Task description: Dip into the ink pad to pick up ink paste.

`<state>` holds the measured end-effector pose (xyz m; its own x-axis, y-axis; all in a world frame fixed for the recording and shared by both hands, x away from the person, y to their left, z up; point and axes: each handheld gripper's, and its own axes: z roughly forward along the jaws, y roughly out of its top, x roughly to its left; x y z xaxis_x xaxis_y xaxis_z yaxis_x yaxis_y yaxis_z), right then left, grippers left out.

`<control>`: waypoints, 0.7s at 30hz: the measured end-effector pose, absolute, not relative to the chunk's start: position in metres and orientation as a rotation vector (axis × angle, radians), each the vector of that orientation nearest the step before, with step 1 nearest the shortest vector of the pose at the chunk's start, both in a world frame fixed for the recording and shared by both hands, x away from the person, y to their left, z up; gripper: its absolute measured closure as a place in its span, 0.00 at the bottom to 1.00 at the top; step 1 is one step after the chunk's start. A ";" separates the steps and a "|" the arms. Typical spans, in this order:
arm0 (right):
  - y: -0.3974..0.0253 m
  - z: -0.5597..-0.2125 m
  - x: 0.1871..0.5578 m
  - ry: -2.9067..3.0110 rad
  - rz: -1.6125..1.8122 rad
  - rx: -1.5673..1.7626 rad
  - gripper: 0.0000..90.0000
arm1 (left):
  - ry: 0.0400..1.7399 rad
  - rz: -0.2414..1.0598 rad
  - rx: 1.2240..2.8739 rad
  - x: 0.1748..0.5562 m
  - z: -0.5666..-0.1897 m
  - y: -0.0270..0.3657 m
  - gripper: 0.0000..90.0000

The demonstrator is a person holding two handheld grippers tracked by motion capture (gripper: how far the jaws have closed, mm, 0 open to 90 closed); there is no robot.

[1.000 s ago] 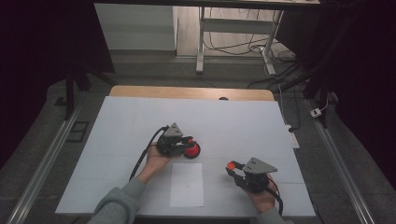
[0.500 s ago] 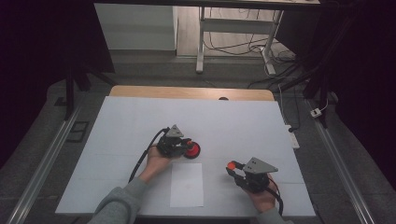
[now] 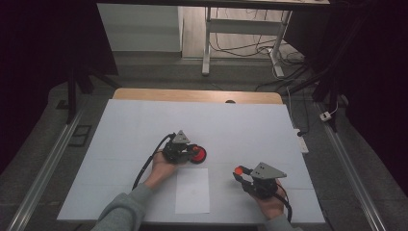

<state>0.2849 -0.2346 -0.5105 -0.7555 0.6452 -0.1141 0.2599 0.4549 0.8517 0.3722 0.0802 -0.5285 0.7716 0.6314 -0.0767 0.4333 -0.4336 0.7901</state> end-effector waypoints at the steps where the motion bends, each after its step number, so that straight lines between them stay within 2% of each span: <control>1: -0.234 -0.511 0.285 2.286 1.231 0.759 0.72 | 0.791 0.290 2.094 0.372 -0.529 0.080 0.80; 21: -0.233 -0.511 0.284 2.287 1.233 0.754 0.72 | 0.789 0.310 2.085 0.370 -0.531 0.079 0.81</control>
